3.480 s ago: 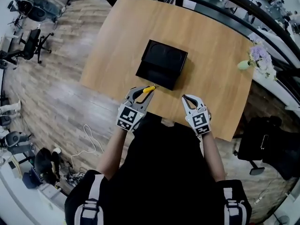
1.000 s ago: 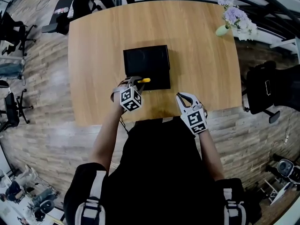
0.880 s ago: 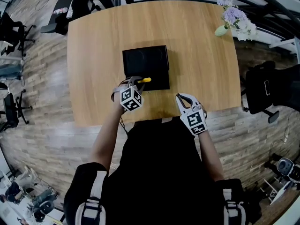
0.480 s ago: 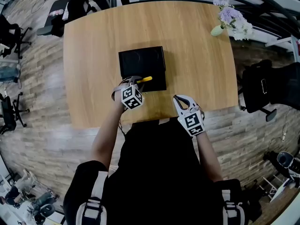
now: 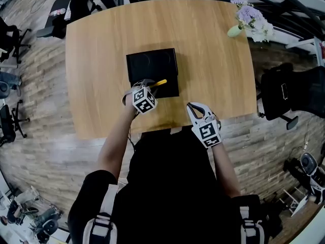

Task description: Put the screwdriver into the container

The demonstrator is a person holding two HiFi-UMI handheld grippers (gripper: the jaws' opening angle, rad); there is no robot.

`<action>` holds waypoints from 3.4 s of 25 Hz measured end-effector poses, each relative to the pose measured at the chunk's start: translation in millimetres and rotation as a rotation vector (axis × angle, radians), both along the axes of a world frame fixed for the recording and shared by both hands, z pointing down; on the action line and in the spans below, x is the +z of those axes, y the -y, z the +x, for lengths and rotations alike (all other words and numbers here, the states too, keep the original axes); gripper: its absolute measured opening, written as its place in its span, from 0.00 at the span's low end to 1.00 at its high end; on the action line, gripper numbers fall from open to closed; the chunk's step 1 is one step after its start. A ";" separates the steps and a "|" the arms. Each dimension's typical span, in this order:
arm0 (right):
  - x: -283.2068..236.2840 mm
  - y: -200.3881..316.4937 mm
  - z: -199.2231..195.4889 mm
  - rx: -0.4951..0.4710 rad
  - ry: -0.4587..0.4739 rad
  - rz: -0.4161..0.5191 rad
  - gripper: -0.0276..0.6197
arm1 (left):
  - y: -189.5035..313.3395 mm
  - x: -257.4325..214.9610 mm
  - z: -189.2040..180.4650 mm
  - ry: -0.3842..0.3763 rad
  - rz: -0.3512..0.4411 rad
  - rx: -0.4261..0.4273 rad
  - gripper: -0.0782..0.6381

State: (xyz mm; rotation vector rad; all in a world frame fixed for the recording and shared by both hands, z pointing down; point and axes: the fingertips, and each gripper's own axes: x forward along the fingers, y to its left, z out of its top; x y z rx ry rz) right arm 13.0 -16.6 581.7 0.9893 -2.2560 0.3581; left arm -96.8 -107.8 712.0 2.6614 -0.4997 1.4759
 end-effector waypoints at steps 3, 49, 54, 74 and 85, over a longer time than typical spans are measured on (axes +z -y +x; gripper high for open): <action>-2.5 0.1 -3.0 -0.007 -0.002 0.007 0.09 | 0.3 5.5 0.1 0.010 -0.011 0.012 0.22; -4.3 4.9 -30.3 -0.102 0.012 0.009 0.09 | 4.8 -22.1 -17.2 -0.125 0.024 -0.172 0.26; -9.1 14.0 -30.7 -0.146 0.021 0.029 0.09 | 2.4 -41.3 -21.6 -0.198 0.048 -0.257 0.17; -41.2 28.4 -13.8 -0.368 0.093 0.074 0.09 | -37.1 -165.8 -5.7 -0.491 0.148 -0.599 0.14; -50.5 14.8 6.3 -0.439 0.121 0.089 0.09 | -72.4 -194.7 21.2 -0.495 0.200 -0.650 0.14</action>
